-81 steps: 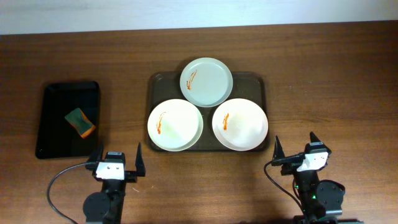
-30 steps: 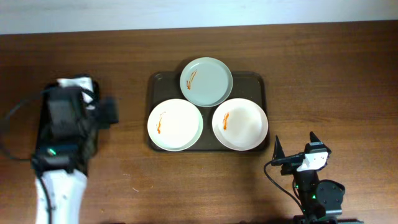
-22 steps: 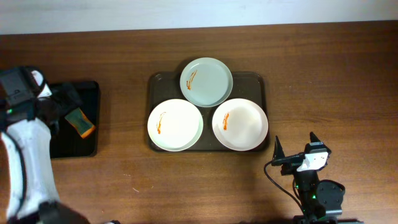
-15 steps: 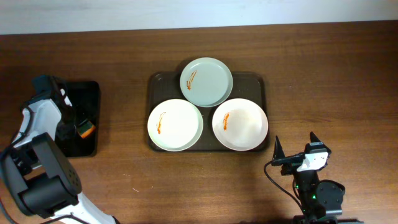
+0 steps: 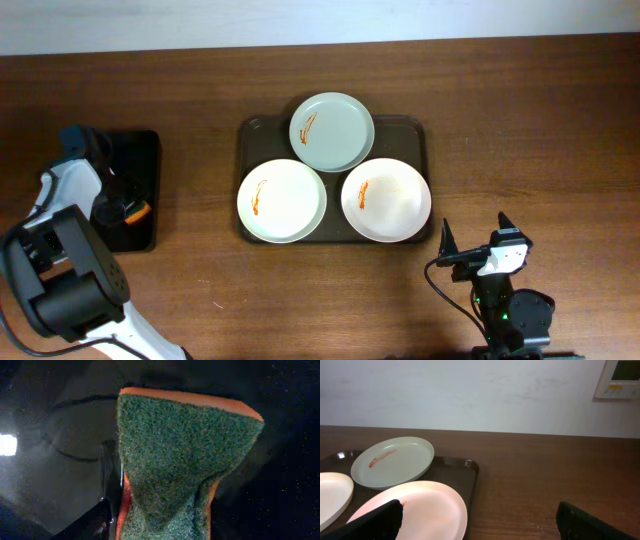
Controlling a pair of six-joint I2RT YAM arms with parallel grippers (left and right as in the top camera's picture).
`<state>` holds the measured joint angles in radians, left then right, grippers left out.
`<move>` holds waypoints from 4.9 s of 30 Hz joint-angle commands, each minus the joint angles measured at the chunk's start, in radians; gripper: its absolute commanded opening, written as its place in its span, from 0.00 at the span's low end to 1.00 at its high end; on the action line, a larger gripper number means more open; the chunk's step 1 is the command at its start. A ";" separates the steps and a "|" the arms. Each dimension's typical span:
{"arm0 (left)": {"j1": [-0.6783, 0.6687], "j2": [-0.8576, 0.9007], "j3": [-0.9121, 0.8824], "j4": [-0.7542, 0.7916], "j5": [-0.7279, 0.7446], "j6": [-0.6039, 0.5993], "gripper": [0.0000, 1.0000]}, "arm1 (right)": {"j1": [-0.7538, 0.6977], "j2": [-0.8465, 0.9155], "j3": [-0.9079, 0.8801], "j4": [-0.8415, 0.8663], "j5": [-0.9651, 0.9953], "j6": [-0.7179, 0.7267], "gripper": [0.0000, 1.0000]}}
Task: Clean dirty plates on tray and stack at the side
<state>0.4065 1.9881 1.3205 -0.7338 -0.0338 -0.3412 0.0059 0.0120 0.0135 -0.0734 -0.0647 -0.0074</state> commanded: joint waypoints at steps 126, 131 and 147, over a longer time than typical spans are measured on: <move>-0.793 -0.013 0.051 -0.172 0.014 -0.203 0.00 | -0.007 0.693 0.932 -0.489 -0.416 -0.271 0.98; -0.772 -0.013 0.051 -0.161 0.109 -0.079 0.00 | 0.026 1.134 1.194 -0.567 -0.695 0.024 0.98; -0.772 -0.013 0.051 -0.160 0.124 -0.020 0.00 | 0.427 1.923 1.386 -0.545 -0.285 0.207 0.40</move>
<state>-0.3672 1.9881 1.3693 -0.8932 0.0715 -0.3809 0.4301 1.8893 1.3792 -0.6361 -0.2840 0.1875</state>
